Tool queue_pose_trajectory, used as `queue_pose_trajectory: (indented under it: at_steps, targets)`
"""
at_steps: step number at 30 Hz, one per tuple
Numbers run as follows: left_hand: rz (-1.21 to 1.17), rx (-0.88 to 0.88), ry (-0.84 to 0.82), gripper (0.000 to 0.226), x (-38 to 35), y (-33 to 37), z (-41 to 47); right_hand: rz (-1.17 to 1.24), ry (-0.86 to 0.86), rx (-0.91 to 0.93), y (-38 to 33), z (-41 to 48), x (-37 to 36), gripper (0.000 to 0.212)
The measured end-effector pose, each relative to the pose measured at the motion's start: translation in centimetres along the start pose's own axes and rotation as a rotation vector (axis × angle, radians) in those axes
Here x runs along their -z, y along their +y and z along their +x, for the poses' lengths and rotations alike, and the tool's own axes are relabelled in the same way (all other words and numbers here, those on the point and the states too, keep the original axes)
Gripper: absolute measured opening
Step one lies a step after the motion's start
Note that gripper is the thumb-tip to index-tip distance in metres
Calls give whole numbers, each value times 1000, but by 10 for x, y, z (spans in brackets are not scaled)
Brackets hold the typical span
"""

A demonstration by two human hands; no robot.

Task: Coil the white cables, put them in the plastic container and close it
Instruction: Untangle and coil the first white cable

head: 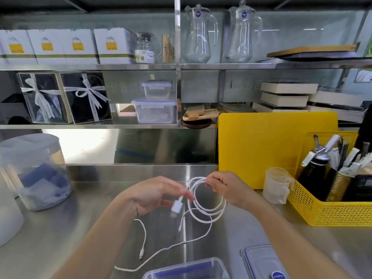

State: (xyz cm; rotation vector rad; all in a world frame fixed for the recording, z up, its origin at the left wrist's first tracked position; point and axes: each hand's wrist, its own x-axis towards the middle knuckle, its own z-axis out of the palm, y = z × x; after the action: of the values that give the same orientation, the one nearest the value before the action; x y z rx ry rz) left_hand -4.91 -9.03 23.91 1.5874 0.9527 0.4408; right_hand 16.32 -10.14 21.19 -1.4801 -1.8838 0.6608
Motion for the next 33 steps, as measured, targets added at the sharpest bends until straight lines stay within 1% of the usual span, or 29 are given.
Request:
queue_pose_trajectory:
  at_steps: [2, 3, 5, 7, 9, 11, 13, 16, 19, 21, 22, 23, 25, 27, 28, 29, 30, 31, 32, 33]
  targets:
    - [17, -28, -12, 10, -11, -5, 2, -15, 4, 14, -3, 0, -4, 27]
    - [5, -64, 14, 8, -17, -7, 5, -17, -5, 21, -5, 0, -7, 28]
    - [-77, -136, 122, 6, -27, -9, 11, 14, -10, 36, -6, -1, -10, 29]
    - [-204, -178, 269, 29, -35, -12, 19, 88, 22, 33, -6, -2, -8, 26]
    - [-225, -168, 357, 39, -42, -14, 24, 127, 33, 47, -6, -4, -6, 24]
    - [-125, -127, 399, 43, -45, -18, 28, 90, 6, 71, -6, -7, -7, 24]
    - [44, -114, 468, 41, -47, -23, 33, 24, -14, 63, -4, -8, -14, 27]
    - [253, -149, 600, 27, -54, -28, 36, 6, 2, 69, 1, -8, -23, 28]
    - [330, -170, 723, 11, -59, -36, 40, 11, -12, 120, -2, -9, -31, 25]
    - [348, -173, 799, 6, -57, -41, 43, -24, -16, 163, -5, -9, -36, 29]
    - [306, -156, 795, 8, -55, -42, 44, -56, -8, 184, -5, -9, -38, 29]
    - [222, -140, 758, 11, -54, -42, 44, -95, 2, 206, -3, -9, -39, 26]
    - [-22, -120, 592, 17, -49, -42, 40, -224, 49, 255, 3, -11, -38, 22]
    - [-320, -81, 388, 28, -39, -44, 32, -337, 116, 329, 10, -14, -34, 30]
    - [-511, -54, 291, 35, -33, -46, 29, -352, 138, 357, 12, -15, -31, 34]
    - [-707, -34, 215, 35, -28, -49, 28, -356, 146, 377, 13, -17, -29, 35]
    - [-855, -12, 178, 30, -26, -52, 26, -367, 154, 410, 13, -18, -28, 34]
    - [-923, 16, 190, 23, -25, -53, 26, -406, 172, 471, 15, -18, -28, 30]
    - [-922, 52, 249, 15, -27, -53, 28, -482, 202, 555, 16, -17, -30, 22]
    - [-910, 95, 345, 8, -30, -54, 33, -571, 238, 646, 19, -16, -35, 13]
